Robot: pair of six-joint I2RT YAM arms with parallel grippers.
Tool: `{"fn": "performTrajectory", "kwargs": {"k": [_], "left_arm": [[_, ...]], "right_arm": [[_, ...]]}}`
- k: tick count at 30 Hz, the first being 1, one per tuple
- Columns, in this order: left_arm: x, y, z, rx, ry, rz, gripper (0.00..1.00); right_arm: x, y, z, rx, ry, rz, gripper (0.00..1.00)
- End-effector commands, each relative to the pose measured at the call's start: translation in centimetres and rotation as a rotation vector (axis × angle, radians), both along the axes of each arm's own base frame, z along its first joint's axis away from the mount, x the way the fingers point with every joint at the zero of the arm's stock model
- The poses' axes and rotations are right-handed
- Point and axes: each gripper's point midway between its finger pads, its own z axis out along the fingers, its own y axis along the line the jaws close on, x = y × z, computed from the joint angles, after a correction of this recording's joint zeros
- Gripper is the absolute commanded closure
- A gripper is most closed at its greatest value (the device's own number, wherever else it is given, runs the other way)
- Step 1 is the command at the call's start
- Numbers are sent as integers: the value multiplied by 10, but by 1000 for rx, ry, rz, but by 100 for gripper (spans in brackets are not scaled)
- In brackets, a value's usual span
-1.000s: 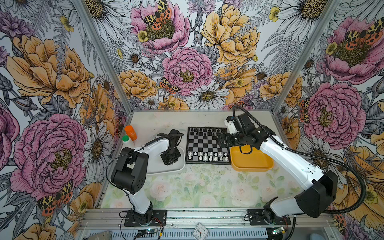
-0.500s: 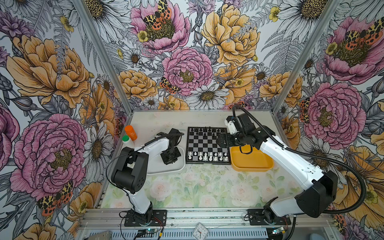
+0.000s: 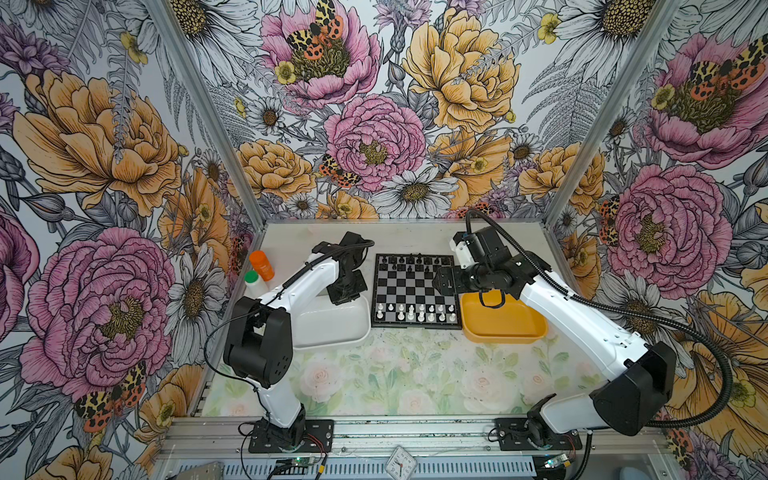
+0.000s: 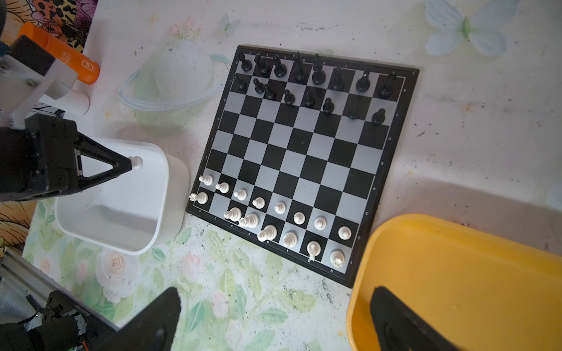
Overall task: Set up the chess pieces on the board
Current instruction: 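Lift the white piece with the left gripper and carry it over the board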
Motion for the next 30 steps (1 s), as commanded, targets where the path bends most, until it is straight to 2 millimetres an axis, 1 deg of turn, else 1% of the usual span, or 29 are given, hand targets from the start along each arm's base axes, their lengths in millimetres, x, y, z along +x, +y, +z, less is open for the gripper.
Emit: {"fn": "performTrajectory", "kwargs": {"k": [1, 5, 12, 16, 20, 22, 25, 30], "left_arm": [[-2, -16, 23, 8, -39, -66, 100], [-6, -38, 31, -3, -55, -114, 100], [-20, -74, 24, 6, -43, -205, 100], [-27, -89, 19, 17, -39, -244, 100], [-33, -100, 12, 35, -33, -277, 100], [-33, -106, -4, 53, -4, -289, 100], [-33, -112, -12, 49, 1, -300, 100], [-34, -111, -26, 55, 22, -297, 100]], "right_arm": [[-4, -2, 21, 44, -48, -15, 0], [-11, -5, 22, 53, -49, -23, 0], [-24, -12, 22, 55, -47, -28, 0], [-32, -15, 23, 58, -45, -32, 0], [-39, -20, 23, 61, -47, -40, 0], [-42, -23, 24, 55, -49, -47, 0], [-46, -28, 26, 48, -54, -54, 0], [-50, -33, 30, 40, -61, -66, 0]]}}
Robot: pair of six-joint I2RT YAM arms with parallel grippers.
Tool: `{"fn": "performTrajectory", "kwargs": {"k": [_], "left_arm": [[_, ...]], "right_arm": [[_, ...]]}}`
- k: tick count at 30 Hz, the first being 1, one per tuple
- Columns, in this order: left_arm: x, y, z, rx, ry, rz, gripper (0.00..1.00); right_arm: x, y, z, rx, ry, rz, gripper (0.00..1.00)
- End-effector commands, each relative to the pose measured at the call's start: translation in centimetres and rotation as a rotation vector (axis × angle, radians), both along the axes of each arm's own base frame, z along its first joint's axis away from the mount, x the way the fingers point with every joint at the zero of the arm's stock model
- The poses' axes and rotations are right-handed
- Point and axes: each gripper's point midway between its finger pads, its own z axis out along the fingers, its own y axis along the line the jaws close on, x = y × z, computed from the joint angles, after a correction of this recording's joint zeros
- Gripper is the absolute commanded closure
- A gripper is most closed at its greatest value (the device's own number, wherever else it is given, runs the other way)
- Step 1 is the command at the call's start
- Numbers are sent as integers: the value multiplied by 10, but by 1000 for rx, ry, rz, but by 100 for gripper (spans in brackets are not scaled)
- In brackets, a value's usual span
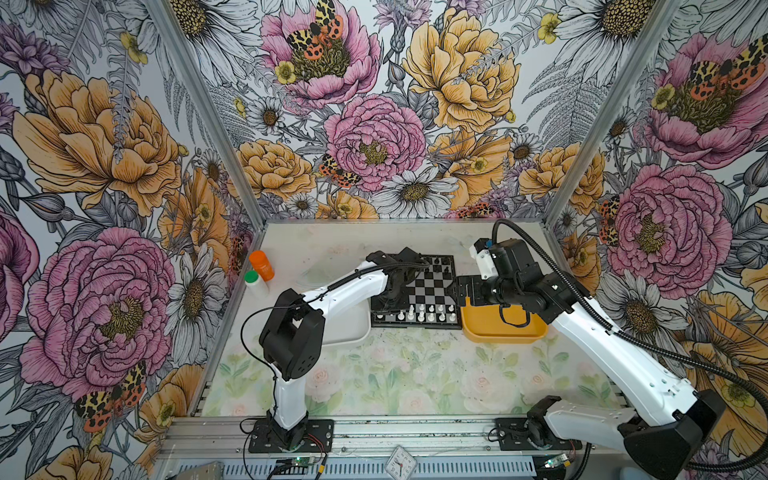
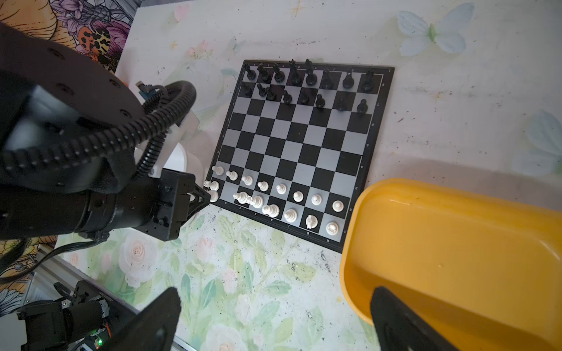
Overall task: Set up the chess pieces on the board
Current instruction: 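Lift the white piece with the left gripper and carry it over the board, then lower the white piece onto the empty near-rank square and open the left gripper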
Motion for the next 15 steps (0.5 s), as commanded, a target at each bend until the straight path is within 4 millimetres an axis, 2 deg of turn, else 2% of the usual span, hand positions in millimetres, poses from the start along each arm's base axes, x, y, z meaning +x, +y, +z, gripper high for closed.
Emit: {"fn": "performTrajectory", "kwargs": {"k": [1, 15], "left_arm": [[7, 0, -4, -5, -26, 9, 100], [8, 8, -33, 12, 18, 17, 100]], "right_arm": [[-5, -7, 1, -12, 0, -29, 0], [-1, -6, -1, -28, 9, -35, 0]]}}
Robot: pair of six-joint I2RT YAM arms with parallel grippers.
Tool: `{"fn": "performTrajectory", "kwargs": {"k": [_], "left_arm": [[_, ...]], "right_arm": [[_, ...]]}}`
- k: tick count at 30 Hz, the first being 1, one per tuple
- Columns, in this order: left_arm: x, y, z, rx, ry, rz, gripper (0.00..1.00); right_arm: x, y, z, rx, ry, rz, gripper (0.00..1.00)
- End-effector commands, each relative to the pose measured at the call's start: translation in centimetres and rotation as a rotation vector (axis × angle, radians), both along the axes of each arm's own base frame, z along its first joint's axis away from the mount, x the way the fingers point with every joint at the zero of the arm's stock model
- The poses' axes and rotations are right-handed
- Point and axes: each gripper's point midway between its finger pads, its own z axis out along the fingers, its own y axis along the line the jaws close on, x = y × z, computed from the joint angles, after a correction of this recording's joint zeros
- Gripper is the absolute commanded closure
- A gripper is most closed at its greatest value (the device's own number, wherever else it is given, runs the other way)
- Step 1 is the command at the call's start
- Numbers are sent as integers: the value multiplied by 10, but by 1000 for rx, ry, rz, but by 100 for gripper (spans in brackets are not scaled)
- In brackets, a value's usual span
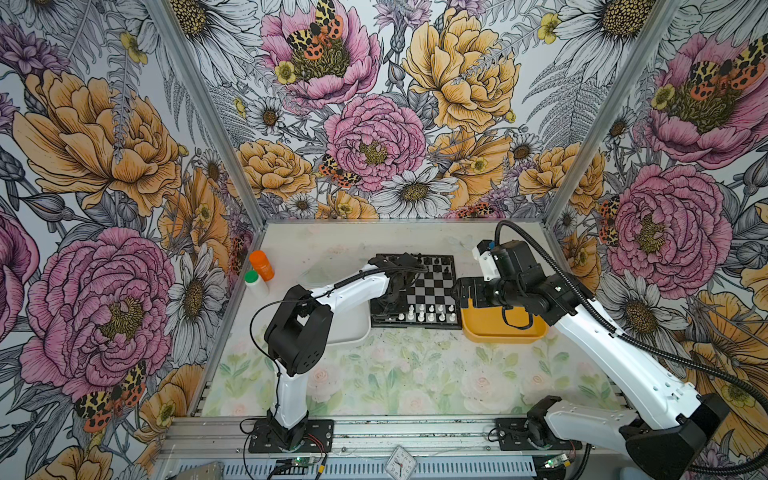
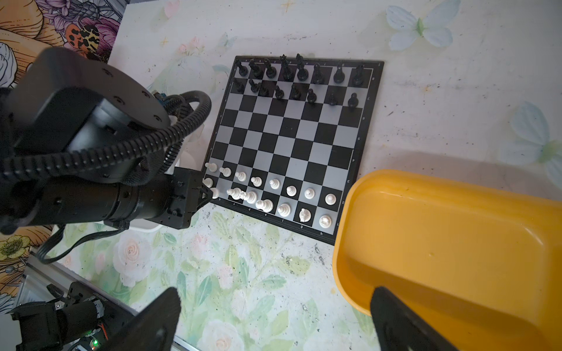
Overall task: Set up the chess pieces on the board
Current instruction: 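Lower the white piece onto the empty near-rank square and open the left gripper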
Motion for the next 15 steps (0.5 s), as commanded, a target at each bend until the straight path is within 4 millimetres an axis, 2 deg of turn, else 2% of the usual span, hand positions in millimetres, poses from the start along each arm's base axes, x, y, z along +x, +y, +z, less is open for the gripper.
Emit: {"fn": "performTrajectory", "kwargs": {"k": [1, 15], "left_arm": [[8, 1, -3, -15, -12, 3, 100], [13, -3, -11, -25, 2, -3, 100]], "right_arm": [[3, -1, 1, -10, -4, -19, 0], [4, -2, 1, -15, -2, -28, 0]]}}
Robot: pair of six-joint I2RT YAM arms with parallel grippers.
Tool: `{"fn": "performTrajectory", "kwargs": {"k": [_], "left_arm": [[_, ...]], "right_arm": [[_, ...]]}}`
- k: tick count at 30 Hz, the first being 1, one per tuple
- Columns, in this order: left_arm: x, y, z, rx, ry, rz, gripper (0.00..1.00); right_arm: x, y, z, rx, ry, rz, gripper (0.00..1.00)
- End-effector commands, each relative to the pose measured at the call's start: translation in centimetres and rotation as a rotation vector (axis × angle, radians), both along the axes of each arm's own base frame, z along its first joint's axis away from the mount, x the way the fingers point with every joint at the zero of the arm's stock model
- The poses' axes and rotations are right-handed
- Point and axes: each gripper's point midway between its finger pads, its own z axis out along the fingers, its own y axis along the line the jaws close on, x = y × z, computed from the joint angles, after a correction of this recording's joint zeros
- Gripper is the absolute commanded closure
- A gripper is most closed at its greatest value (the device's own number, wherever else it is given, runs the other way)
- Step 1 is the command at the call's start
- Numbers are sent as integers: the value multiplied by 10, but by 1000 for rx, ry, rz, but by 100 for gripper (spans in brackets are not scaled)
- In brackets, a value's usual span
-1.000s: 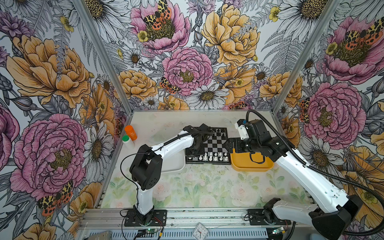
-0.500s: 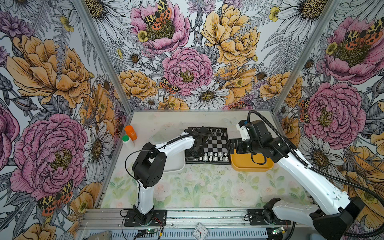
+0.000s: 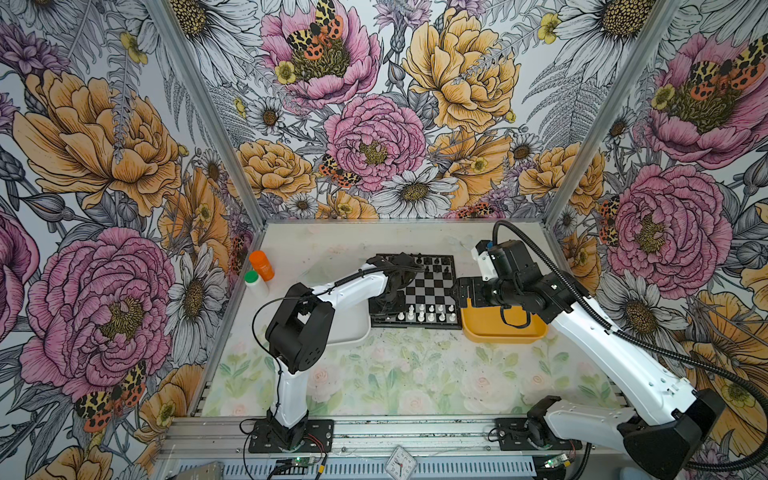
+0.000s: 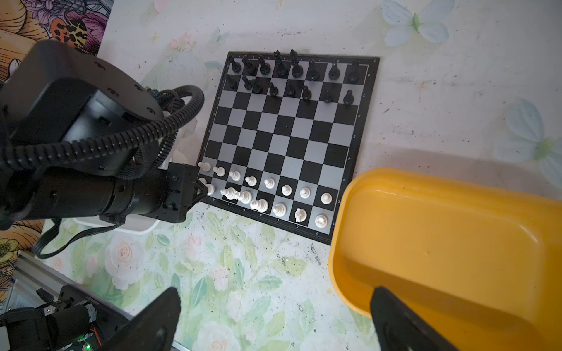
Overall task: Set up the chess pieces on the board
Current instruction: 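Lower the white piece onto the empty near-rank square and open the left gripper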
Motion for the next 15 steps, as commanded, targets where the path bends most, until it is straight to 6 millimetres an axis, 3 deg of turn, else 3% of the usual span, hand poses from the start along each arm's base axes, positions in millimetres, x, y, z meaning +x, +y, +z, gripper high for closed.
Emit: {"fn": "performTrajectory", "kwargs": {"k": [1, 15], "left_arm": [[6, -6, -5, -20, 4, -17, 100], [9, -13, -5, -35, 3, -29, 100]], "right_arm": [[1, -1, 6, 1, -13, -21, 0], [-1, -4, 5, -6, -9, -26, 0]]}}
